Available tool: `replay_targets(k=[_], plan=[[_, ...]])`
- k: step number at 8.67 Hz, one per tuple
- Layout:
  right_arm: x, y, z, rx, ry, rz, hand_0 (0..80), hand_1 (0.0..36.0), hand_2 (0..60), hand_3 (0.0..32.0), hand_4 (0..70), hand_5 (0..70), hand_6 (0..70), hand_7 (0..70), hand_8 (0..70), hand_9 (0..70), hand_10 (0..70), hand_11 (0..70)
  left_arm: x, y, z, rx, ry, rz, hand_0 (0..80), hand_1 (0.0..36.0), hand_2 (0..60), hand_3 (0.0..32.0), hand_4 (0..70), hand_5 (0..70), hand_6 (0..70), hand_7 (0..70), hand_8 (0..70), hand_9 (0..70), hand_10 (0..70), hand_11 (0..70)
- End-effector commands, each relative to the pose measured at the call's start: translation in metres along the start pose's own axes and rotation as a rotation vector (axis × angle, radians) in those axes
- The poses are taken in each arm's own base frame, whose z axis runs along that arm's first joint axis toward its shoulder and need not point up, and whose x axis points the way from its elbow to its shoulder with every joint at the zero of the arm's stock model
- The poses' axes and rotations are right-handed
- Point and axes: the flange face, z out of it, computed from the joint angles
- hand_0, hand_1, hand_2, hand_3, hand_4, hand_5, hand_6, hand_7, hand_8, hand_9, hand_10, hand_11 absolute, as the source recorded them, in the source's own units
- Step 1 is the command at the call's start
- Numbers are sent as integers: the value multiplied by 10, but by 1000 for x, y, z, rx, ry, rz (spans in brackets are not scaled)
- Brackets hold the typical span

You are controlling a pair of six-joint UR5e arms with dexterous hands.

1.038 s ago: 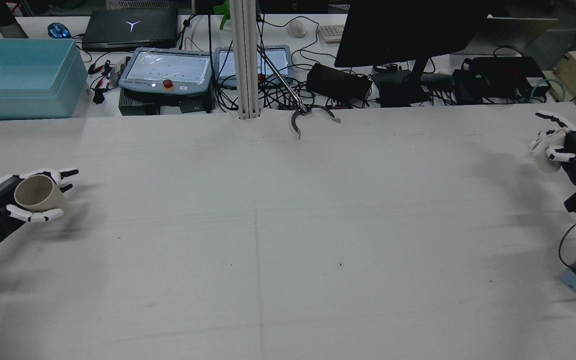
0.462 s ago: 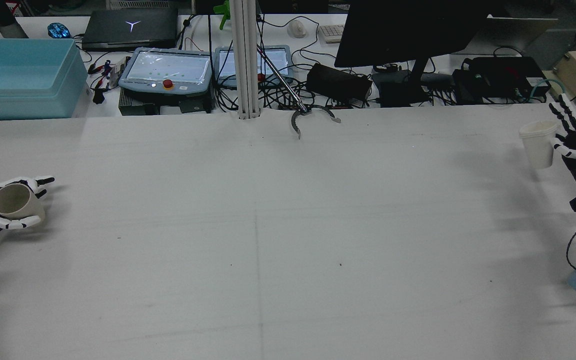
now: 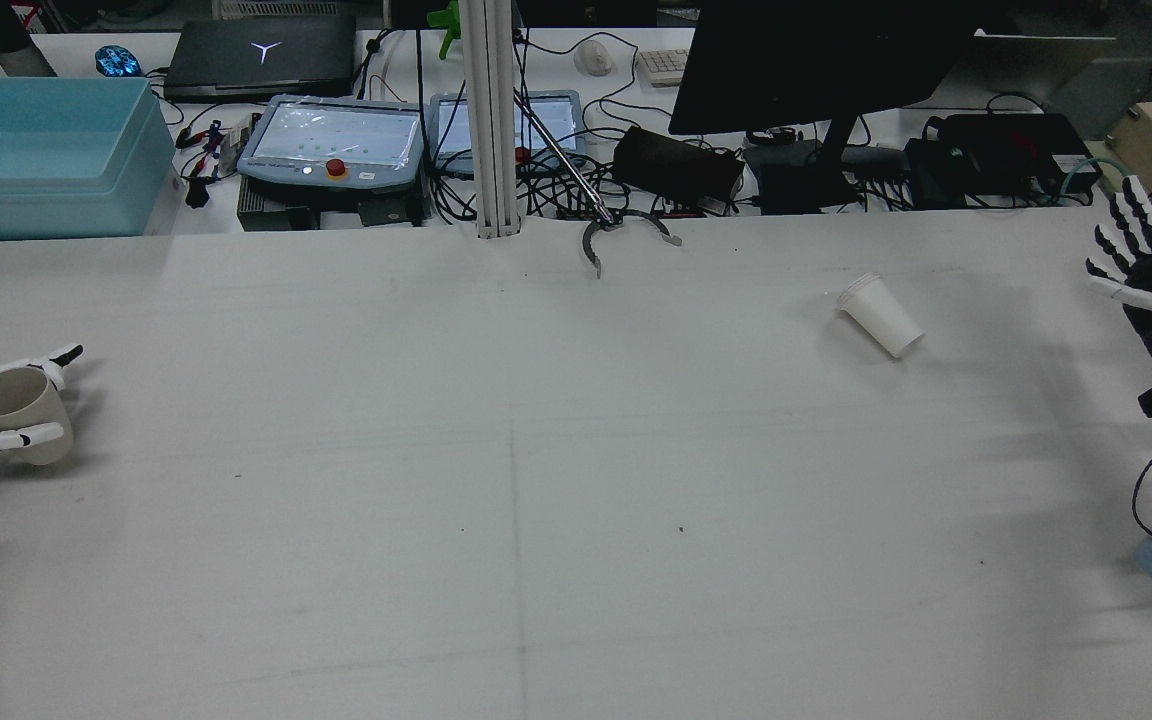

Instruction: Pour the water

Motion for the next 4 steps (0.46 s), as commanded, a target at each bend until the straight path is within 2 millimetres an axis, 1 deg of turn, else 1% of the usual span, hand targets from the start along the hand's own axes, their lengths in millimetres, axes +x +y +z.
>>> replay_targets(k=[1,2,3,4], plan=[[-2,13,10,-16,-12,5,525,213,84,320,0,46,21,0,0,0,0,0,0,-4,-1,4,-1,3,550,171,0,0,210,0,77,38,5,0,0,0],[-4,20,15,-16,-15,3,531,219,95,320,0,48,24,0,0,0,0,0,1,-4,-1,2,2,2,534,158,0,0,193,0,70,27,4,0,0,0],[-3,29,20,-18,-15,1,530,221,108,320,0,48,29,0,0,0,0,0,16,-3,0,-8,30,1,528,158,0,0,173,0,69,26,3,0,0,0],[-3,46,30,-14,-14,-6,531,223,113,320,0,49,27,0,0,0,0,0,53,-5,-3,-32,88,10,518,146,0,0,147,0,63,20,2,0,0,0]])
